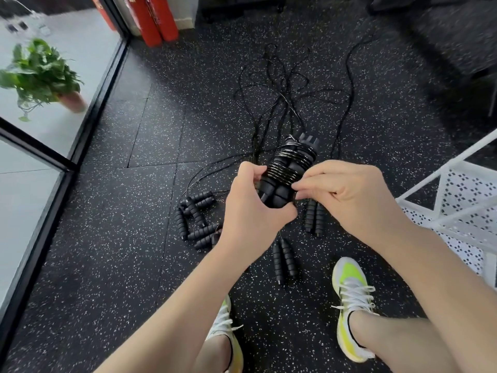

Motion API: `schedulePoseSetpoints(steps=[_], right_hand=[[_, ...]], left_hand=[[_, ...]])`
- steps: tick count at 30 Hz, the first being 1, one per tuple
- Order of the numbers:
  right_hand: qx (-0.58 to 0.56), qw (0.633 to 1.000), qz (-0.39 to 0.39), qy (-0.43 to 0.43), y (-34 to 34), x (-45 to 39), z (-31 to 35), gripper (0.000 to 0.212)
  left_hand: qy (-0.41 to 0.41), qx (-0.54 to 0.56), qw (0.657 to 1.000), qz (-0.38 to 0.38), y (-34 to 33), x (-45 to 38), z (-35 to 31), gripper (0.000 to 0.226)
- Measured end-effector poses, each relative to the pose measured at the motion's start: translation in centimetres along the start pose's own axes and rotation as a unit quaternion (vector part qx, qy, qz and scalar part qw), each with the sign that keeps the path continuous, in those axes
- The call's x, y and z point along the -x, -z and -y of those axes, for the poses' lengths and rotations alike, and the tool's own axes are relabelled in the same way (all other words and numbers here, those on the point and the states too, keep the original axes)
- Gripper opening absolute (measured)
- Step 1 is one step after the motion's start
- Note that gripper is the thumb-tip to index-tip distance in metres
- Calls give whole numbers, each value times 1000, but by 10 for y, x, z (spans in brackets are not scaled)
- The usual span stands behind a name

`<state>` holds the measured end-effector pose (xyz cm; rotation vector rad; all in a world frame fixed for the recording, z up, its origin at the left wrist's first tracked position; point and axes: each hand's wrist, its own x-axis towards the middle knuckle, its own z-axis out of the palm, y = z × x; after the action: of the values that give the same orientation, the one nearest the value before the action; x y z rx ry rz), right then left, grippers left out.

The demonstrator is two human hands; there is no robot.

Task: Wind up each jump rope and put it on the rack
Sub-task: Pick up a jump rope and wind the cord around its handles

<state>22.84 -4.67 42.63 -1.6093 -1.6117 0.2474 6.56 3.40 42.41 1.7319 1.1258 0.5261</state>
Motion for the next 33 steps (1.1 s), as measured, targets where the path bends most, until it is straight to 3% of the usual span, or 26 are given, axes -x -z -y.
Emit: schedulePoseSetpoints(steps=[4, 10, 16, 26, 33], right_hand=[[-2, 999, -32, -7, -1, 0, -9, 20], [-26, 999, -27, 5, -9, 2, -9, 23], [-152, 970, 6, -187, -10, 1, 0, 31], [-137, 963, 108, -206, -3, -2, -2, 26], [-104, 973, 44, -202, -9, 0, -1, 30]], left_hand=[[3, 38, 999, 17, -7, 6, 2, 49], [11, 23, 999, -30, -15, 5, 2, 86], [-10, 0, 998, -57, -26, 11, 5, 76], [2, 31, 998, -49, -33, 14, 12, 75], [-44, -19, 997, -60, -33, 12, 11, 73]])
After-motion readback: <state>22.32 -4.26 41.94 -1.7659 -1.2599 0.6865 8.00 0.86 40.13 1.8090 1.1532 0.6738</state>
